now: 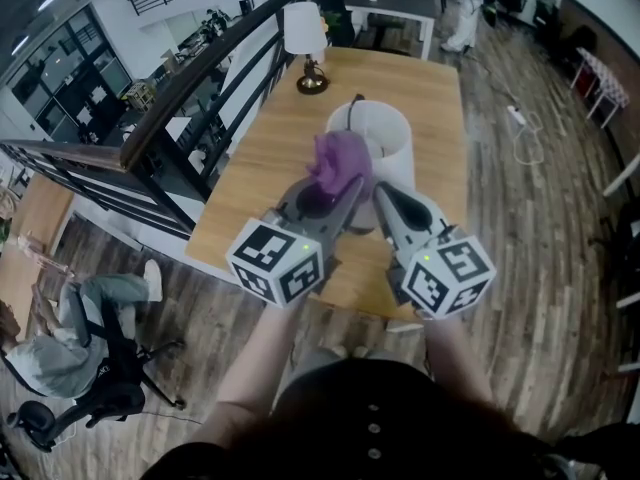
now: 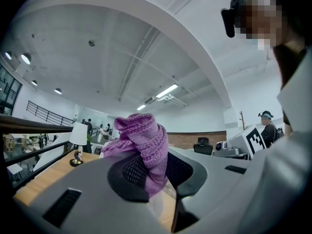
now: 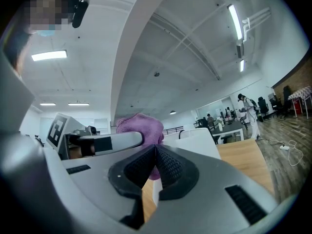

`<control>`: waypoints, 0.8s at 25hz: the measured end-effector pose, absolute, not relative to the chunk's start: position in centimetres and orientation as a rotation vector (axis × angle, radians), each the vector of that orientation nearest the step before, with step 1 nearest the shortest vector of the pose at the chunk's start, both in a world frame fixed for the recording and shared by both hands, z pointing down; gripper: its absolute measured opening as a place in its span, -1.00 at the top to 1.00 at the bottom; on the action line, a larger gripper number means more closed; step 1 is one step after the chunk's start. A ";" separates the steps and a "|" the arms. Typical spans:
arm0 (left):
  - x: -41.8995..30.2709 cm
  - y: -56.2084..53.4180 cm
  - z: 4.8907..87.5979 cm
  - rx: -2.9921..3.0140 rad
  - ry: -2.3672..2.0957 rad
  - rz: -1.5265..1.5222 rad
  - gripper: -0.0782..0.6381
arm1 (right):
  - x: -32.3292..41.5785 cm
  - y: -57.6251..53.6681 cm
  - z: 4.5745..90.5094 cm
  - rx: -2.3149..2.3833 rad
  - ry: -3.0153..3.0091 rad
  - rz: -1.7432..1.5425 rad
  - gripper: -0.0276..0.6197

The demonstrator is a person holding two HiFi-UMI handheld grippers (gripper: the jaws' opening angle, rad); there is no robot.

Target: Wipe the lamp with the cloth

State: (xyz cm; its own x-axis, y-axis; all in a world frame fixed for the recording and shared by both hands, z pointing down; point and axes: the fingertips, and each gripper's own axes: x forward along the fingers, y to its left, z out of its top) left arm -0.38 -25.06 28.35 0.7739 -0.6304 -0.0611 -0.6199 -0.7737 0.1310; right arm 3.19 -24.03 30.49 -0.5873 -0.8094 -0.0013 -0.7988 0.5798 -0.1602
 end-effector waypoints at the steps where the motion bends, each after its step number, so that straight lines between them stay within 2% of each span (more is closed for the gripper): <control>1: -0.3 -25.2 28.5 2.859 -1.009 -0.152 0.56 | 3.2 -24.1 30.6 -1.391 2.726 -0.222 0.88; 20: 0.2 -24.8 31.7 2.795 -0.960 -0.093 0.56 | 3.4 -24.1 32.4 -1.419 2.721 -0.320 0.88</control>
